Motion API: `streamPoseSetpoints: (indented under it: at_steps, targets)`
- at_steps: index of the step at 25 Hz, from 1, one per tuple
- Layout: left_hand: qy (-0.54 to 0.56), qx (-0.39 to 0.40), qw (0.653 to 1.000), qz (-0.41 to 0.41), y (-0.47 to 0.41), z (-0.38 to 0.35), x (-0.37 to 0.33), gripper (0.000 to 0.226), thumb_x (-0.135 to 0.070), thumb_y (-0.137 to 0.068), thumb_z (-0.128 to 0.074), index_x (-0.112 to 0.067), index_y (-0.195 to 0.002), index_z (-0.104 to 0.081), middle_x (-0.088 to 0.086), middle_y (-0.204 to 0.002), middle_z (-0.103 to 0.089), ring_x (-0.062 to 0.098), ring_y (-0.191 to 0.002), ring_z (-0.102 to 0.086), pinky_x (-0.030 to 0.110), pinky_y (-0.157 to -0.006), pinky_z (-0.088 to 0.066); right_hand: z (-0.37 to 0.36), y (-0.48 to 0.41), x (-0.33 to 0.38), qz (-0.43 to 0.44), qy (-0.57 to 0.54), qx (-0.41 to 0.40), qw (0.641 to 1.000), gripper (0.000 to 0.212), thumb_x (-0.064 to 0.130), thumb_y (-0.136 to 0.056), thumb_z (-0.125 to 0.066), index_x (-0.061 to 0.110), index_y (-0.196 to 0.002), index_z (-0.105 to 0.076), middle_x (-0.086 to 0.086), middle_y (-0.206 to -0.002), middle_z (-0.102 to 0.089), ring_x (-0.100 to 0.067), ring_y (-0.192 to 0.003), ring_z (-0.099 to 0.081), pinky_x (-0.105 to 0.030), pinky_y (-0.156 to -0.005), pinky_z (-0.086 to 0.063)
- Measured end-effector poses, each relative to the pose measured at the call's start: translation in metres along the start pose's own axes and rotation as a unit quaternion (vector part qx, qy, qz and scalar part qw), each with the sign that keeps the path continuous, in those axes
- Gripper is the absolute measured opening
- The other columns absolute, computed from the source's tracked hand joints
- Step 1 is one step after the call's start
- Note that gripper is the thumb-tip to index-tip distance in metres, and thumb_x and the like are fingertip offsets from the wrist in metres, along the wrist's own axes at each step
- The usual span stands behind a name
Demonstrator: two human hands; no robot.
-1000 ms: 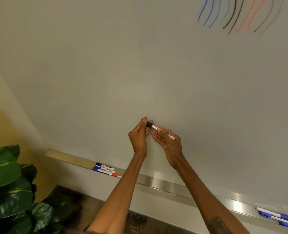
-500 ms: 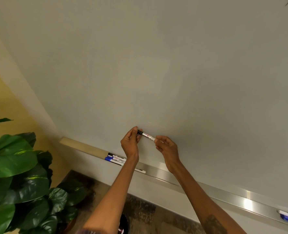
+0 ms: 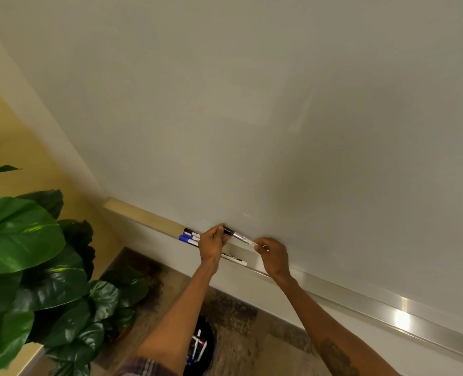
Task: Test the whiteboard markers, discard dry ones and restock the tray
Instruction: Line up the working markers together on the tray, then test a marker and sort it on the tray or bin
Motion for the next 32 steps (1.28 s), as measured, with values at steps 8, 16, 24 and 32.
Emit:
streamPoseSetpoints:
  at_steps: [8, 16, 24, 32]
  targets:
    - [-0.171, -0.003, 0.984, 0.051, -0.030, 0.044, 0.046, 0.033, -0.022, -0.098, -0.060, -0.009, -0.128, -0.065, 0.002, -0.105, -0.071, 0.014, -0.095, -0.067, 0.014, -0.076, -0.053, -0.041, -0.011, -0.040, -0.061, 0.091, 0.015, 0.994, 0.016, 0.005, -0.092, -0.062, 0.004, -0.101, -0.076, -0.016, -0.105, -0.067, -0.030, -0.100, -0.062, -0.021, -0.077, -0.035]
    - [-0.210, -0.003, 0.972, 0.103, -0.027, 0.076, 0.078, 0.033, -0.020, -0.098, -0.060, -0.012, -0.130, -0.064, -0.004, -0.106, -0.068, 0.018, -0.109, -0.064, 0.039, -0.106, -0.049, -0.075, -0.019, -0.054, -0.055, 0.150, 0.020, 0.987, 0.019, -0.002, -0.090, -0.060, 0.004, -0.099, -0.077, -0.018, -0.102, -0.069, -0.033, -0.097, -0.065, -0.026, -0.078, -0.043]
    - [-0.249, 0.018, 0.962, 0.106, -0.019, 0.066, 0.083, 0.036, -0.022, -0.099, -0.058, -0.013, -0.133, -0.060, 0.004, -0.125, -0.066, 0.017, -0.113, -0.061, 0.038, -0.106, -0.048, -0.099, -0.026, -0.066, -0.036, 0.214, 0.057, 0.975, 0.036, -0.011, -0.084, -0.061, 0.012, -0.107, -0.075, -0.016, -0.105, -0.065, -0.035, -0.099, -0.061, -0.033, -0.087, -0.048]
    - [-0.246, 0.031, 0.964, 0.100, -0.002, 0.051, 0.083, 0.035, -0.021, -0.098, -0.059, -0.012, -0.133, -0.061, 0.007, -0.128, -0.065, 0.022, -0.113, -0.061, 0.041, -0.105, -0.050, -0.076, -0.006, -0.056, -0.017, 0.161, 0.058, 0.985, 0.038, -0.005, -0.093, -0.053, 0.009, -0.127, -0.064, -0.012, -0.127, -0.060, -0.031, -0.120, -0.052, -0.038, -0.106, -0.041]
Point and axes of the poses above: each hand's wrist, its own y-axis away from the middle knuckle, its own z-axis out of the back of the hand, x = y × z, the point moved 3 cm from there along -y, towards the middle knuckle
